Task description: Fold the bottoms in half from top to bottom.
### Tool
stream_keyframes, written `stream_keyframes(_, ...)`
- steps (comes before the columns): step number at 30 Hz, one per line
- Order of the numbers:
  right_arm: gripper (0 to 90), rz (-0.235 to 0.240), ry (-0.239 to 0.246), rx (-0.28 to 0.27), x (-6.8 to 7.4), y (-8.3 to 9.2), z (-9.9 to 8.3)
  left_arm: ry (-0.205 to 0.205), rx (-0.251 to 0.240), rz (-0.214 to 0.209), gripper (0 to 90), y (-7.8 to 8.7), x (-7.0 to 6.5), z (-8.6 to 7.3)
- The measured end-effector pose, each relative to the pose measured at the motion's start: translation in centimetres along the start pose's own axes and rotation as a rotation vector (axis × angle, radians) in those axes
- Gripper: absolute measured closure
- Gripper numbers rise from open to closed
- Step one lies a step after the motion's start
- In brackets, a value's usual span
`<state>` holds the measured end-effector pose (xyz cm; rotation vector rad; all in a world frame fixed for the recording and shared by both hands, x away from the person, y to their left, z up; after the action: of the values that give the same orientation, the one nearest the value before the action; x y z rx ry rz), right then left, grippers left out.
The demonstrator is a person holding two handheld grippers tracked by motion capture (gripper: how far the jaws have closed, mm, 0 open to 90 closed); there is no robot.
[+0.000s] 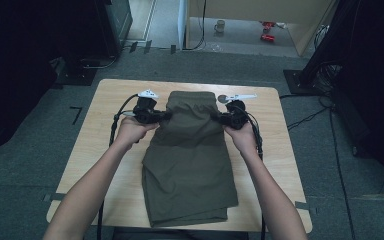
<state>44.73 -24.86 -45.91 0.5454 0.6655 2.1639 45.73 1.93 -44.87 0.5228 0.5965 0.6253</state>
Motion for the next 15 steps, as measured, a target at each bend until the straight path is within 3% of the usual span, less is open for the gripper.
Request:
stream_keyframes(8, 82.2, 0.008, 0.028, 0.02, 1.6, 0.7, -1.9, -0.034, 0.009, 0.009, 89.1, 0.7, -1.5, -2.7)
stream_keyframes(15, 82.0, 0.022, 0.052, 0.051, 2.8, 1.0, -3.7, -0.015, 0.022, -0.014, 89.0, 0.9, -2.2, -5.5)
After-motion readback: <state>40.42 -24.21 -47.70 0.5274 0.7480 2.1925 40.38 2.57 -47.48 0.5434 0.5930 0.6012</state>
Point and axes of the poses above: each handheld gripper's, and its own axes: y roughly backward along the jaws, z roughly out of its top, x roughly to its left, the point moved 4 cm from there along -y, roughly forward along the jaws, and after that the axes turned 9 degrees about y, right-handed, at the moved point
